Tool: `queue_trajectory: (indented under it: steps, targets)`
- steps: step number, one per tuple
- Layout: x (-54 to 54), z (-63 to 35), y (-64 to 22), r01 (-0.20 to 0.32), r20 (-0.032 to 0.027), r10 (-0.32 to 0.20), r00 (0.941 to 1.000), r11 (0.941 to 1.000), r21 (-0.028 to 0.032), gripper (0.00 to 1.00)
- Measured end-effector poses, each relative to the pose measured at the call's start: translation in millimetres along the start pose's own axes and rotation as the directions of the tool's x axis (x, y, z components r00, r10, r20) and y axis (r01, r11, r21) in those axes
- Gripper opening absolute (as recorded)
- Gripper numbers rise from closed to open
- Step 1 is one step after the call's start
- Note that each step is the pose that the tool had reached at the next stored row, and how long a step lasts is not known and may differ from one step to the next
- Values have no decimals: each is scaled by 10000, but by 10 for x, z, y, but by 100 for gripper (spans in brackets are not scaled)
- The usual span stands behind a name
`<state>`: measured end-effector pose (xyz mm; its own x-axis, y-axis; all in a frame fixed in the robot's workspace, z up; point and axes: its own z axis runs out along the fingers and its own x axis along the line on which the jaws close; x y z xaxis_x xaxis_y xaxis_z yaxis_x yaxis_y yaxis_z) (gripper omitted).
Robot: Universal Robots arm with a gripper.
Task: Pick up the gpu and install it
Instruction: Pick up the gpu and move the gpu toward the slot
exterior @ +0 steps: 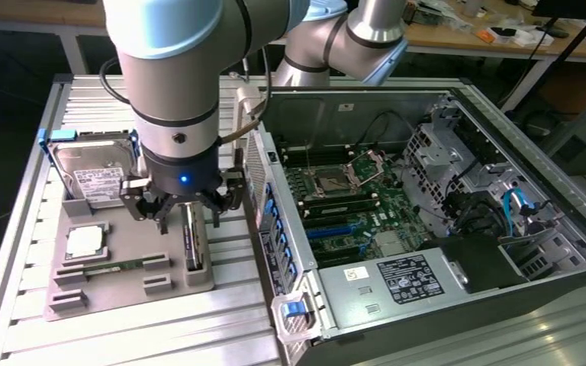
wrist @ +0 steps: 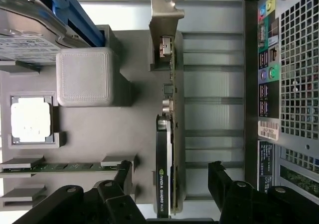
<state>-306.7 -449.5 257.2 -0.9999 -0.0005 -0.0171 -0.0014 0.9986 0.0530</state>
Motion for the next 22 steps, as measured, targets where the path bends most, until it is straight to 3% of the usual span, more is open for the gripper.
queue_trajectory:
  steps: [12, 19, 22]
  targets:
    - [-33, 215, 52, -16, 0, 16, 10000, 10000, 1, 72]
    - [-41, 245, 147, -15, 2, 15, 10000, 10000, 0, 72]
    - [-33, 250, 150, -16, 2, 16, 10000, 10000, 0, 72]
